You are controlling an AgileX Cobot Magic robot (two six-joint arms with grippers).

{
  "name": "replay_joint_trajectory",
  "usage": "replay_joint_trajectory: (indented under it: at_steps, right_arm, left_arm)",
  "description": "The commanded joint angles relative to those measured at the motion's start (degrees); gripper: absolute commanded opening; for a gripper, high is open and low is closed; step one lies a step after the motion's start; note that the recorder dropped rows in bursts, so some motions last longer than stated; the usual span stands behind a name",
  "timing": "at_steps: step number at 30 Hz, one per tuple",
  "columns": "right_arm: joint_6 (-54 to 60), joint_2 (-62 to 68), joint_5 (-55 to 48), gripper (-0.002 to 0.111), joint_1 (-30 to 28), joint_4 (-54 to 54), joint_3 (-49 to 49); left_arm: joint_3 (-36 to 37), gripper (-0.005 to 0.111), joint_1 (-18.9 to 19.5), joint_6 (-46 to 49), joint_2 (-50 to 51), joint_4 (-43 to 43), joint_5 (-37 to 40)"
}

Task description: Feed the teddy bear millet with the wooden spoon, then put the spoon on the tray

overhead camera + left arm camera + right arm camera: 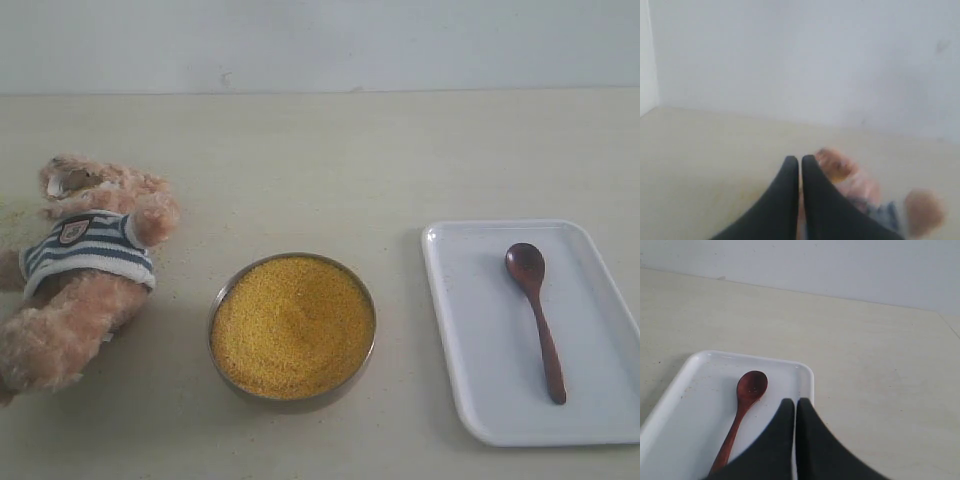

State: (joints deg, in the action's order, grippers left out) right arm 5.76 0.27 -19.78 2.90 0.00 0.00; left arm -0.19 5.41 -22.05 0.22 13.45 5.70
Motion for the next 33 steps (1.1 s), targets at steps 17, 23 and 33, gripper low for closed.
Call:
replay_joint_trajectory:
  at_steps: [17,23,33]
  right_arm:
    - [-0.5,-0.3,0.2,0.001,0.3,-0.4,0.0]
    - [-0.5,-0.3,0.2,0.001,0.3,-0.4,0.0]
    - [-0.6,-0.3,0.2,0.001,0.3,-0.4,0.0]
  left_arm:
    - [-27.7,0.004,-0.3,-6.2,13.7,0.5,-40.2]
    - [-41.8,0.004,-0.3,7.3,28.8,-6.5,-8.8]
    - [-52.2,0.004,-1.6,12.2,54.2,-6.3,34.6]
